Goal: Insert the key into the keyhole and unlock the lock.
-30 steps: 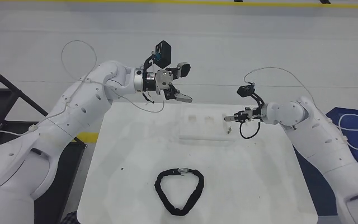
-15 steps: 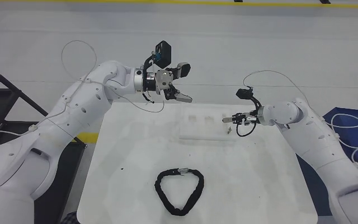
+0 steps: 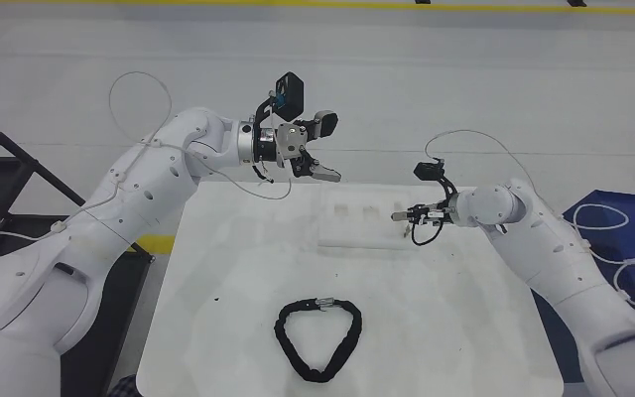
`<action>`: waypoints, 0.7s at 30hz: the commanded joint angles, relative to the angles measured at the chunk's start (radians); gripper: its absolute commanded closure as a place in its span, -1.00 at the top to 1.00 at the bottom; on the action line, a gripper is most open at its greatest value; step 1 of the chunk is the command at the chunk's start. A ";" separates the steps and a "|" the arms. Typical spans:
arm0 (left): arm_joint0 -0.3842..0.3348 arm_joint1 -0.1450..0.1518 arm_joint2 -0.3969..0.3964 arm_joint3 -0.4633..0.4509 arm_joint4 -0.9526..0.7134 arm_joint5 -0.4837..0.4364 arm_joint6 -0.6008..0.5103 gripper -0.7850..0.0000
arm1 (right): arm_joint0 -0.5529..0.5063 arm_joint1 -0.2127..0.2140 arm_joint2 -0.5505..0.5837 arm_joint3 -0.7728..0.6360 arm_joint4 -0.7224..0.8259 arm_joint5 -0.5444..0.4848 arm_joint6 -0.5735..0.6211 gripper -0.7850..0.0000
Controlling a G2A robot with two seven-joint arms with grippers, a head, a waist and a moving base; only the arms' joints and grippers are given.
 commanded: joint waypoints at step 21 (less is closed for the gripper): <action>0.000 0.000 0.000 0.000 0.000 0.000 0.000 1.00 | 0.075 -0.131 -0.145 0.178 -0.076 0.106 0.053 0.44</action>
